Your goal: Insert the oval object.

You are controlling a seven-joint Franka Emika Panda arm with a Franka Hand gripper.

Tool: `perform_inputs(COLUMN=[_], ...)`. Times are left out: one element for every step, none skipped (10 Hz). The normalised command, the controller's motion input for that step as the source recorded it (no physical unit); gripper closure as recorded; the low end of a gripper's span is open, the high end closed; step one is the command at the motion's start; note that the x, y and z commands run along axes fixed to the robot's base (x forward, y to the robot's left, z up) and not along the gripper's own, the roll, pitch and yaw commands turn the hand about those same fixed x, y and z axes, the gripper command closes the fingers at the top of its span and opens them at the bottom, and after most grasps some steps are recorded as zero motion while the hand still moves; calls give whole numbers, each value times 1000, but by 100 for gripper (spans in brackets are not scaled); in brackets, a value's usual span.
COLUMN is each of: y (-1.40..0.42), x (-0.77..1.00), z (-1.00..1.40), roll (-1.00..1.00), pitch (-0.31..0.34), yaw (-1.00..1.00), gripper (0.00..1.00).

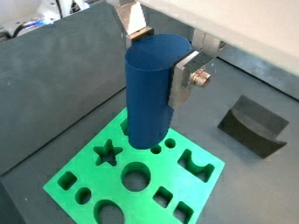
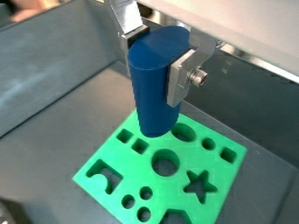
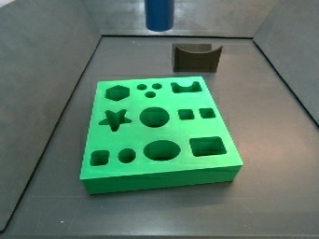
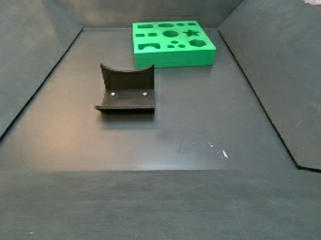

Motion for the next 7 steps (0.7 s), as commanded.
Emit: perform_inputs(y=[-583,-686,-711,-680,-557,-500,-366], x=[-151,-117,-100,-166,-157,-117,57], z=[-929,-969,-983,-951,-949,-900,-649], roll=[64,84,94,86,97,84,26], pitch=[-213,-217,-214,-227,-209,-196,-70], yaw=[-680,-580,-554,-617,-743,-774,-751], gripper=[100,100,100,100,100,100,100])
